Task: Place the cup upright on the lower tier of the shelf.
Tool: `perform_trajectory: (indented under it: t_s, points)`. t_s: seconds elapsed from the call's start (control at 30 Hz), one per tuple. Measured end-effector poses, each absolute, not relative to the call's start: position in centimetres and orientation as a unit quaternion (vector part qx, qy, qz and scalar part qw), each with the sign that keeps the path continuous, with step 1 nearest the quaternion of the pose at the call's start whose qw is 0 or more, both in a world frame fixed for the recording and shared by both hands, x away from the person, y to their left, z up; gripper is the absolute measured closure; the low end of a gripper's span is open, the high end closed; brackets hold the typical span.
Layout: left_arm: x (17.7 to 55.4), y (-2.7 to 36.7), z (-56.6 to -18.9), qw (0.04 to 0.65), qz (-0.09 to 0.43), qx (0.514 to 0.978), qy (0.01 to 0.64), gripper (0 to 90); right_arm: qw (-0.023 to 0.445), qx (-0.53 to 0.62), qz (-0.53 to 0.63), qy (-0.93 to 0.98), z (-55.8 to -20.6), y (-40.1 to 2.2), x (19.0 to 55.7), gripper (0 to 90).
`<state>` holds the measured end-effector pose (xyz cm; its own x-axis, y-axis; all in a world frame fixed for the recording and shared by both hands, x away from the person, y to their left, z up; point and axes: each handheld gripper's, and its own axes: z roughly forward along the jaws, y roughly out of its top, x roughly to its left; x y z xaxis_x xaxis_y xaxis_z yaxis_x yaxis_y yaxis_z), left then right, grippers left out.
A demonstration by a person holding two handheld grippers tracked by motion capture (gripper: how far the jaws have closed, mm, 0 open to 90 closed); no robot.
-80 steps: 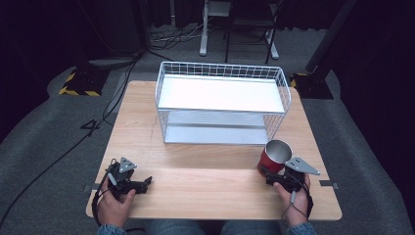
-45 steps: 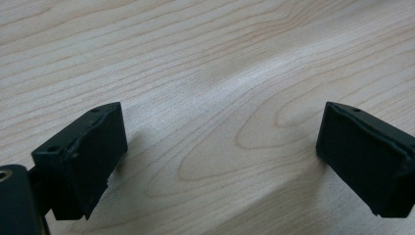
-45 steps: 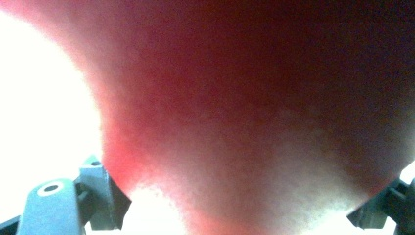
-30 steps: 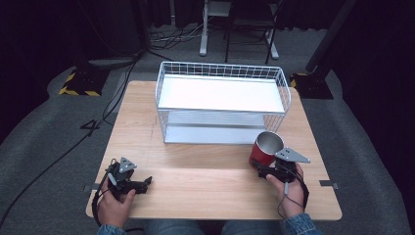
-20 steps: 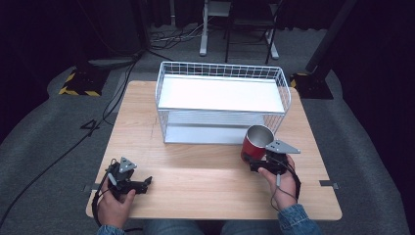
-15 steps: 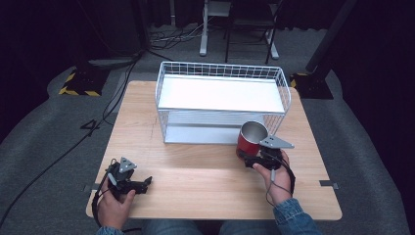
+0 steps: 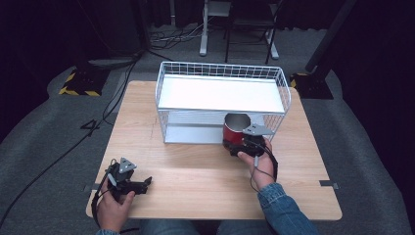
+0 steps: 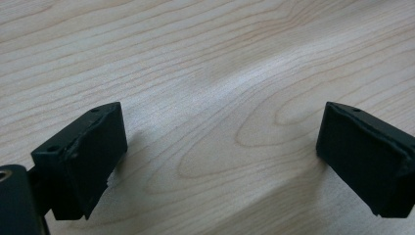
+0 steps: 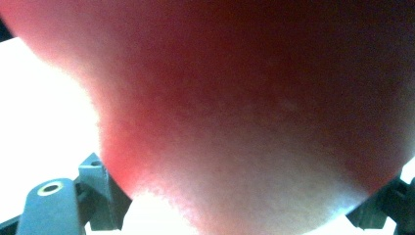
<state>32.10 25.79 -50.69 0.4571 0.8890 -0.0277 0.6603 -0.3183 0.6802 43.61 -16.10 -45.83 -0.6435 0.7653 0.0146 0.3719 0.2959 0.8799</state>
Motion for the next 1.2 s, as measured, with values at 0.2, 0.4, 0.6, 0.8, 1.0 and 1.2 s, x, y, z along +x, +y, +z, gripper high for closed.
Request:
perform_trajectory:
  t_s: [0.2, 0.4, 0.6, 0.8, 1.0, 1.2]
  points:
    - [32.1, 25.8, -50.7, 0.319, 0.179, 0.792, 0.489, 5.0, 0.204, 0.368, 0.469, 0.777, -46.1, -14.6, 44.9, 16.9]
    - [32.2, 25.8, -50.7, 0.318, 0.178, 0.793, 0.488, 4.6, 0.199, 0.372, 0.470, 0.775, -46.4, -13.3, 46.1, 16.9]
    - [32.2, 25.8, -50.7, 0.318, 0.178, 0.793, 0.488, 4.4, 0.201, 0.367, 0.472, 0.776, -46.7, -11.9, 47.2, 16.9]
    - [32.2, 25.8, -50.7, 0.317, 0.178, 0.794, 0.488, 4.3, 0.205, 0.369, 0.473, 0.774, -46.9, -10.8, 48.3, 16.9]
    - [32.2, 25.8, -50.7, 0.317, 0.178, 0.793, 0.489, 3.9, 0.222, 0.367, 0.470, 0.772, -47.2, -10.2, 49.0, 16.8]
    - [32.2, 25.8, -50.7, 0.317, 0.178, 0.792, 0.490, 3.8, 0.221, 0.376, 0.463, 0.771, -47.9, -10.3, 49.5, 16.7]
